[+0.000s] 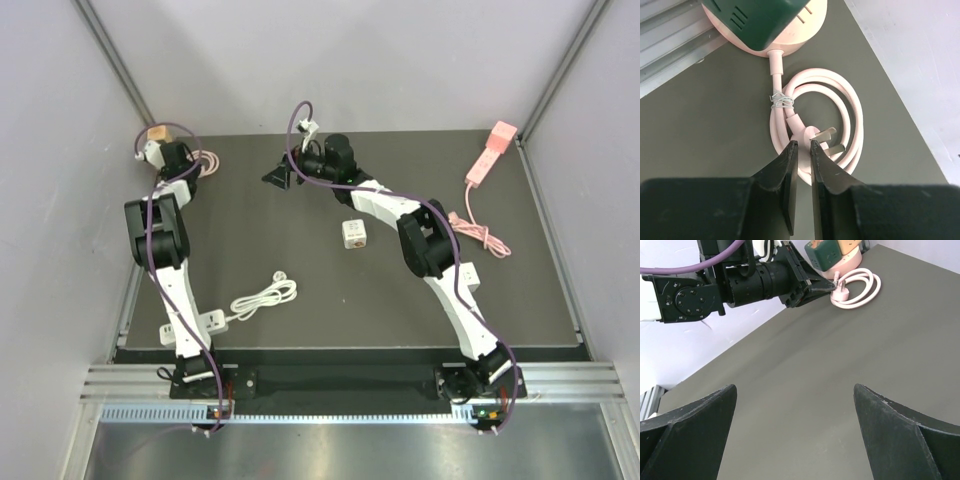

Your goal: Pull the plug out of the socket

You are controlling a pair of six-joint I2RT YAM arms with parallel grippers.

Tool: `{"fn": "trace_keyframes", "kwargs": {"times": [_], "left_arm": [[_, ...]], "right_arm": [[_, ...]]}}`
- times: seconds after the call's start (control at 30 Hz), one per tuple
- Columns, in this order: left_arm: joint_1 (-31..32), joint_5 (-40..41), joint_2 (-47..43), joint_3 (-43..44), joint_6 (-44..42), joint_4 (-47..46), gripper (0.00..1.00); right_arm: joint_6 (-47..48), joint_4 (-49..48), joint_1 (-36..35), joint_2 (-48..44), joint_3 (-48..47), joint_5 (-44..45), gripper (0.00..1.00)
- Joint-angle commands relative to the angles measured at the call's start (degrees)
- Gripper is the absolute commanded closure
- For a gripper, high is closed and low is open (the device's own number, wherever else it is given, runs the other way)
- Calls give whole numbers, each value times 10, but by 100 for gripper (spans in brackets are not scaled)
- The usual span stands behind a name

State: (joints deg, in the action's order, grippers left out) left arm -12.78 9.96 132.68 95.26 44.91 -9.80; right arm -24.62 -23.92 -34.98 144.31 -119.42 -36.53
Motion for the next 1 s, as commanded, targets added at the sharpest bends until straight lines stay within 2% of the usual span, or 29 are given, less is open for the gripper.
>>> {"fn": "trace_keyframes", "kwargs": {"times": [0.0, 0.23, 0.37, 0.5, 0.53, 0.6, 0.63, 0.73, 0.97], "left_arm": [[14, 6, -19, -12, -40, 53, 100], [54, 20, -86, -72, -88, 45, 100], [67, 21, -132, -133, -68, 9, 100], [78, 43, -130, -139, -51, 19, 100], [78, 51, -124, -122, -43, 39, 88], [78, 67, -107, -104, -32, 49, 72], [78, 74, -103, -99, -24, 51, 57], [76, 95, -86, -86, -4, 51, 49], [57, 98, -34, -34, 45, 55, 48]], "right_arm": [[6, -10, 7, 8, -37, 1, 0], [10, -8, 10, 4, -29, 1, 0], [-1, -15, 15, 0, -22, 0, 0], [-6, -23, 18, -1, -20, -5, 0], [-7, -24, 18, -1, -19, -5, 0], [-8, -26, 18, -3, -16, -6, 0], [-7, -26, 18, -3, -14, -6, 0], [-12, -32, 19, -3, -13, -6, 0], [-19, -42, 19, -1, -14, -11, 0]]}}
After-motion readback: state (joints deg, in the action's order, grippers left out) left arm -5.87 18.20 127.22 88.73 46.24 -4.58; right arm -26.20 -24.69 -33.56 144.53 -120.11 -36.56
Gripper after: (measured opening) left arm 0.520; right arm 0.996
